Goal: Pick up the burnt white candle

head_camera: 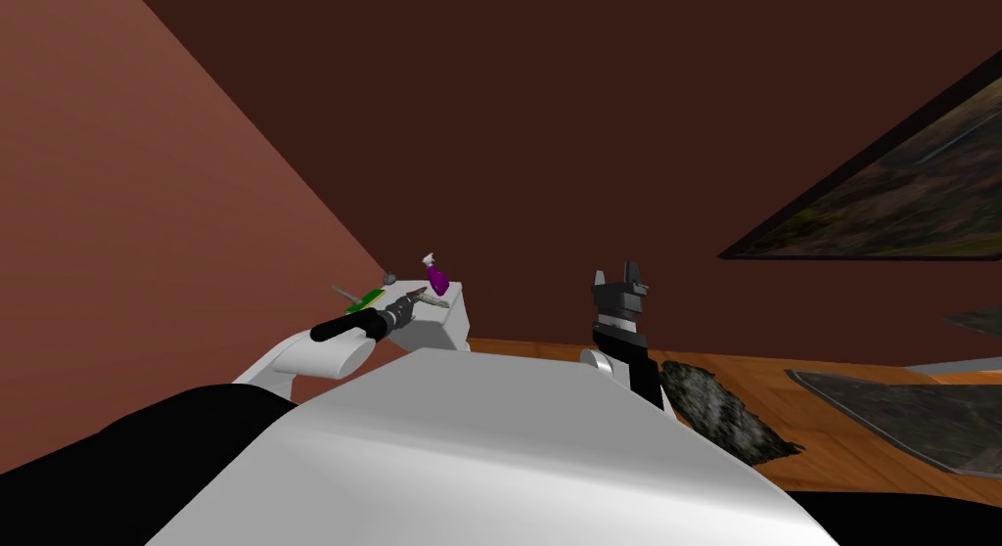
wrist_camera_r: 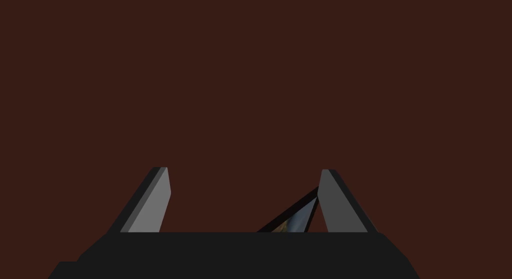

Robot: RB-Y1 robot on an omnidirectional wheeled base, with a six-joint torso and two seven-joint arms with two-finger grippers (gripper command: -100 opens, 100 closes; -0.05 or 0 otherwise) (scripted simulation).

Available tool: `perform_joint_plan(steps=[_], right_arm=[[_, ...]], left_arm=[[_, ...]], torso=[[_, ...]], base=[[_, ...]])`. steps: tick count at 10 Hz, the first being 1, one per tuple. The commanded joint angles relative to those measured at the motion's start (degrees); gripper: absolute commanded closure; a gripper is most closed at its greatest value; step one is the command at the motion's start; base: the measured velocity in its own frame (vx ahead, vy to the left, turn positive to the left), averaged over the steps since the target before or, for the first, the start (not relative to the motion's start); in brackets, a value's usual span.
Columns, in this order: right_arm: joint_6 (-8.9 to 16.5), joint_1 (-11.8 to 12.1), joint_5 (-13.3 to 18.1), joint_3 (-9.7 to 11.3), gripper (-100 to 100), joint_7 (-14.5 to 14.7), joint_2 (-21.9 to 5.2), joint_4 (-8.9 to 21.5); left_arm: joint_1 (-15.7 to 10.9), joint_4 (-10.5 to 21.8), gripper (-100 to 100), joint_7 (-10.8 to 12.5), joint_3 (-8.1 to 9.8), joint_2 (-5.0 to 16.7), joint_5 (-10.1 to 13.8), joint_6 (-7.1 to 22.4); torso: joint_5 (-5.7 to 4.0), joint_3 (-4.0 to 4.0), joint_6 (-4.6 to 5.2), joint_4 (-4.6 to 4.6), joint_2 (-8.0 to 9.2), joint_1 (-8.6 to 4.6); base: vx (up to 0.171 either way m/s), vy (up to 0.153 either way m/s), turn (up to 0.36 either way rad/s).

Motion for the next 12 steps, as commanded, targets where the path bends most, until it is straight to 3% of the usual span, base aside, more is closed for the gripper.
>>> perform_joint_plan(steps=[1,7,9,10,11,12], right_arm=[[0.0,0.0,0.0,0.0,0,0.0,0.0,0.0],[0.0,0.0,0.0,0.0,0,0.0,0.0,0.0],[0.0,0.0,0.0,0.0,0,0.0,0.0,0.0],[0.0,0.0,0.0,0.0,0,0.0,0.0,0.0],[0.0,0.0,0.0,0.0,0,0.0,0.0,0.0],[0.0,0.0,0.0,0.0,0,0.0,0.0,0.0]], left_arm=[[0.2,-0.9,-100,0.6,0.11,1.2,0.2,2.8],[1.3,-5.6,-100,2.4,-0.44,4.7,0.9,10.0],[1.4,-6.0,-100,2.4,-0.46,4.9,1.0,10.3],[1.4,-6.1,0,2.5,-0.51,4.9,1.0,10.5],[0.8,-4.2,-100,2.0,-1.04,4.6,0.6,9.4],[0.5,-3.2,-100,1.7,-1.31,4.5,0.3,8.8]], torso=[[0.00,0.00,0.00,0.00,0.00,0.00],[-0.01,0.00,0.01,0.00,-0.01,-0.04],[-0.01,0.00,0.00,0.00,0.00,-0.03],[0.00,0.04,-0.01,0.02,0.08,-0.02],[0.00,0.08,-0.01,0.03,0.14,-0.01],[0.00,0.08,0.01,0.03,0.15,0.00]], base=[[0.044,-0.008,-0.041],[0.049,-0.009,-0.056],[0.032,-0.005,-0.016],[0.000,0.000,0.000],[0.007,-0.004,-0.050],[0.010,-0.004,-0.052]])
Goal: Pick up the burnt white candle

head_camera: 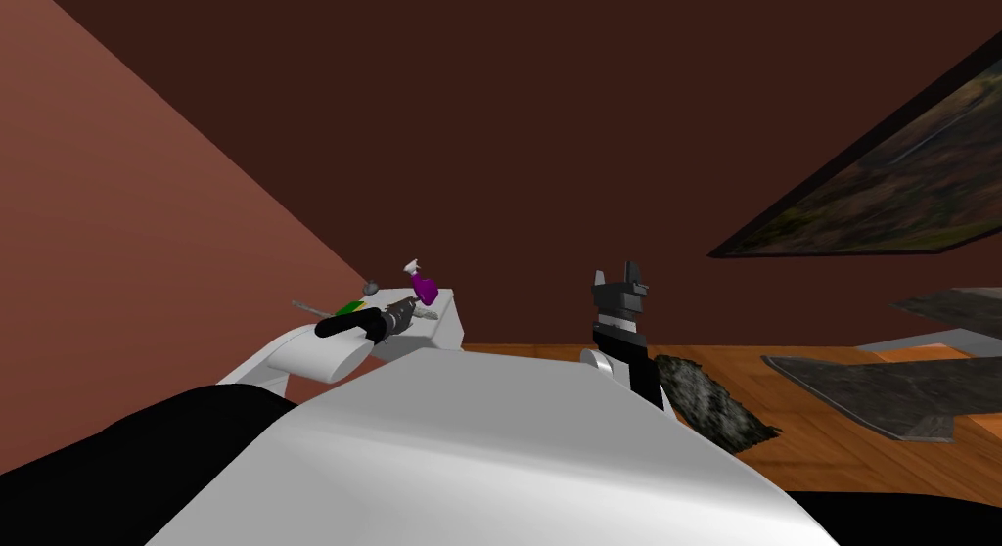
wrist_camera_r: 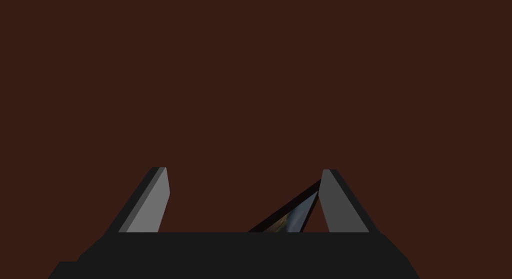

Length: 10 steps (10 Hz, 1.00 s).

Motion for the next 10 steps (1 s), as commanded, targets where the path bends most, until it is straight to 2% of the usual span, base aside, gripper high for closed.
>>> perform_joint_plan(steps=[1,2,3,4,8,9,10], right_arm=[[0.0,0.0,0.0,0.0,0,0.0,0.0,0.0],[0.0,0.0,0.0,0.0,0,0.0,0.0,0.0],[0.0,0.0,0.0,0.0,0,0.0,0.0,0.0],[0.0,0.0,0.0,0.0,0,0.0,0.0,0.0],[0.0,0.0,0.0,0.0,0,0.0,0.0,0.0],[0.0,0.0,0.0,0.0,0,0.0,0.0,0.0],[0.0,0.0,0.0,0.0,0,0.0,0.0,0.0]], left_arm=[[-0.5,1.7,-100,-0.5,-0.55,-0.3,-0.5,-1.1],[-0.8,2.6,-100,-0.8,-0.82,-0.5,-0.7,-1.7],[-0.4,1.9,-100,-0.6,-0.50,-0.4,-0.5,-1.3],[-0.5,2.0,100,-0.6,-0.52,-0.4,-0.5,-1.4],[-0.5,2.0,100,-0.6,-0.55,-0.4,-0.5,-1.4],[-0.5,2.0,0,-0.6,-0.56,-0.4,-0.5,-1.4],[0.0,0.2,100,-0.1,-0.14,-0.1,-0.1,-0.3]], torso=[[0.00,0.00,0.00,0.00,0.00,0.00],[0.03,-0.05,0.02,-0.03,-0.07,0.05],[0.04,-0.07,0.02,-0.04,-0.10,0.07],[0.05,-0.08,0.02,-0.05,-0.11,0.09],[0.02,-0.09,0.03,-0.04,-0.14,0.08],[0.02,-0.09,0.03,-0.04,-0.14,0.08],[0.02,-0.09,0.03,-0.04,-0.14,0.08]], base=[[0.009,-0.003,-0.025],[0.007,-0.003,-0.035],[0.000,0.000,0.000],[0.000,0.000,0.000],[0.000,0.000,0.000],[0.000,0.000,0.000],[-0.003,0.004,0.055]])
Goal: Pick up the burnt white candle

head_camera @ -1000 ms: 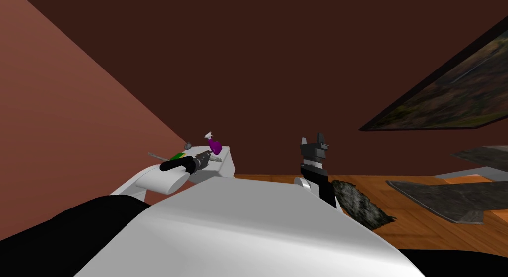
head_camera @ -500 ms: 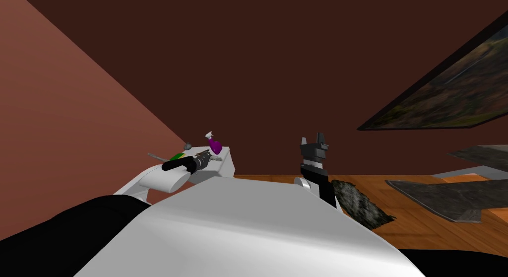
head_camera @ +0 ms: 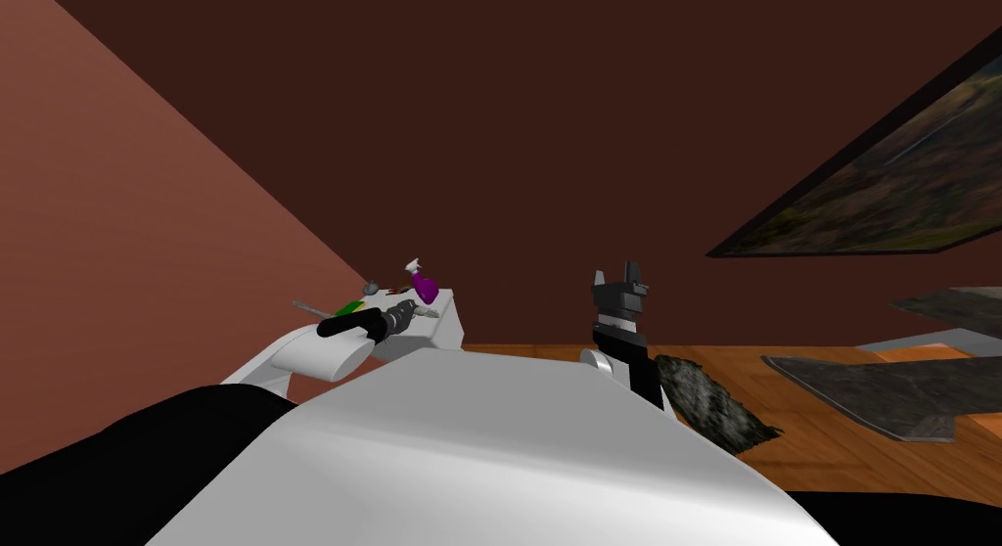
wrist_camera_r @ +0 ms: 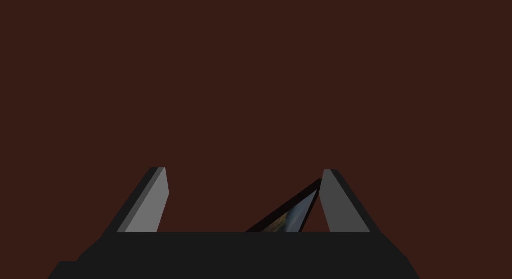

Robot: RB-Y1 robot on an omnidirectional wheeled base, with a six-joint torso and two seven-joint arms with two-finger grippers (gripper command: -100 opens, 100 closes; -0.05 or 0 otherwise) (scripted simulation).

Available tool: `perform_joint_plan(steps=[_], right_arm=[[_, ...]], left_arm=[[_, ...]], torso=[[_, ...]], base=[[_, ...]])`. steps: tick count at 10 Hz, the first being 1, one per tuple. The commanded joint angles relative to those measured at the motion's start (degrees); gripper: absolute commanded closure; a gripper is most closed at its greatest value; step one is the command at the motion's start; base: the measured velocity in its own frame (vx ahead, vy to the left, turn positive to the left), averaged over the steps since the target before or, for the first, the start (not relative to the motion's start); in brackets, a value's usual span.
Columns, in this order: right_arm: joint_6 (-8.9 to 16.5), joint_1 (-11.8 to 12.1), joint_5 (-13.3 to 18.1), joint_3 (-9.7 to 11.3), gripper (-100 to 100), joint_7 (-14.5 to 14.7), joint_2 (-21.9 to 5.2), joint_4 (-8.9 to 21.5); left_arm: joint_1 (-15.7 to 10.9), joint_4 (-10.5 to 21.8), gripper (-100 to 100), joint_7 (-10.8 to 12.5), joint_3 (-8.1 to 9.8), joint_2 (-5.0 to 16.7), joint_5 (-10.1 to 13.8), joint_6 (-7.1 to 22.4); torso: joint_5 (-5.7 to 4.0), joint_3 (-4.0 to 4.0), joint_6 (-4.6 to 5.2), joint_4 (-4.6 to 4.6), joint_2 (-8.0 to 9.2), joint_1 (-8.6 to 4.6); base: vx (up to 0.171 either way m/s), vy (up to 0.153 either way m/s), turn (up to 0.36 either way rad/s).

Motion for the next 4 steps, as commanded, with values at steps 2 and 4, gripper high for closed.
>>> perform_joint_plan(steps=[2,4], right_arm=[[0.0,0.0,0.0,0.0,0,0.0,0.0,0.0],[0.0,0.0,0.0,0.0,0,0.0,0.0,0.0]], left_arm=[[0.7,-2.9,100,0.9,0.66,0.4,0.5,1.9],[0.3,-2.3,0,0.8,0.46,0.4,0.4,1.7]], torso=[[0.00,0.02,0.01,0.01,0.03,-0.01],[0.01,0.01,0.02,0.00,0.02,-0.01]], base=[[-0.009,0.005,0.043],[0.000,0.000,0.000]])
